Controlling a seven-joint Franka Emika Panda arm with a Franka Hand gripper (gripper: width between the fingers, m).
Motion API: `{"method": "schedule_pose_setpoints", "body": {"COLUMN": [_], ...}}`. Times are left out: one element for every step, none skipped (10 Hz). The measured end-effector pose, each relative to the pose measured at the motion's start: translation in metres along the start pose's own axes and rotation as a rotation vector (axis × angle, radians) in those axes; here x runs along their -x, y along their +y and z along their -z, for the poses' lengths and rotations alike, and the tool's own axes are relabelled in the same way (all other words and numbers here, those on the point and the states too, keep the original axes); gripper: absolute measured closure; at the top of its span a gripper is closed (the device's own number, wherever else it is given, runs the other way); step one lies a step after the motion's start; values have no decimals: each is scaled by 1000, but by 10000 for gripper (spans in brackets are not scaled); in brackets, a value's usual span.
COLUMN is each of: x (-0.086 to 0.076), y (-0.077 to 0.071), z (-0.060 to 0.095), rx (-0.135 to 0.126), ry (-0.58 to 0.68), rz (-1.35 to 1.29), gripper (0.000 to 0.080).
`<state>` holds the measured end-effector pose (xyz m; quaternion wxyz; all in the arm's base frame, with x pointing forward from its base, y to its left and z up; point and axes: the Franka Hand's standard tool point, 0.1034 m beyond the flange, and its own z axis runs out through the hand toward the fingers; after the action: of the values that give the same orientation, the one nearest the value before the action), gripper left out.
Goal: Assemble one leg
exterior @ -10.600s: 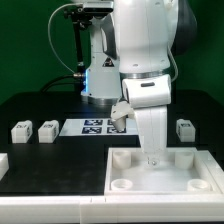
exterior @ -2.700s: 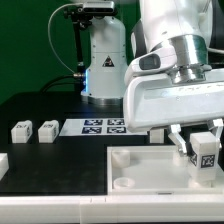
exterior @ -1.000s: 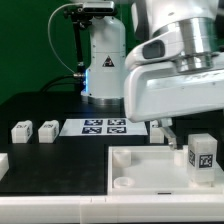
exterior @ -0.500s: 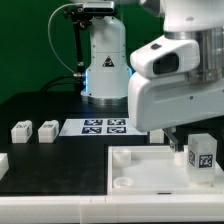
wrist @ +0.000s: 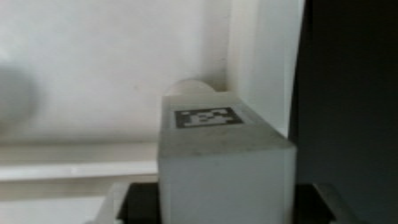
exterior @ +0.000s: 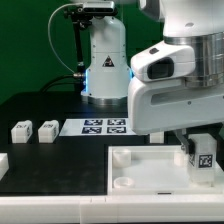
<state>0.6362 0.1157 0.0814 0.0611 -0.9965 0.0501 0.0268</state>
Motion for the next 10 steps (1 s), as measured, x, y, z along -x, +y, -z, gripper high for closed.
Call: {"method": "schedule_pose_setpoints", "body": {"x": [0, -1, -2, -2, -3, -4, -2, -2, -2, -2], "y": [1, 1, 3, 4, 4, 3, 1, 1, 0, 0], "z": [0, -1, -1, -1, -1, -1, -2, -2, -2, -2], "rx": [1, 0, -3, -11, -43, -75, -106, -126, -137, -137], "ry": [0, 7, 36, 56, 61, 53, 26, 4, -9, -8], "rz": [-90, -180, -359, -507, -745, -954, -1172, -1318, -1402, -1386], "gripper": [501, 501, 501, 501, 501, 501, 501, 501, 501, 502]}}
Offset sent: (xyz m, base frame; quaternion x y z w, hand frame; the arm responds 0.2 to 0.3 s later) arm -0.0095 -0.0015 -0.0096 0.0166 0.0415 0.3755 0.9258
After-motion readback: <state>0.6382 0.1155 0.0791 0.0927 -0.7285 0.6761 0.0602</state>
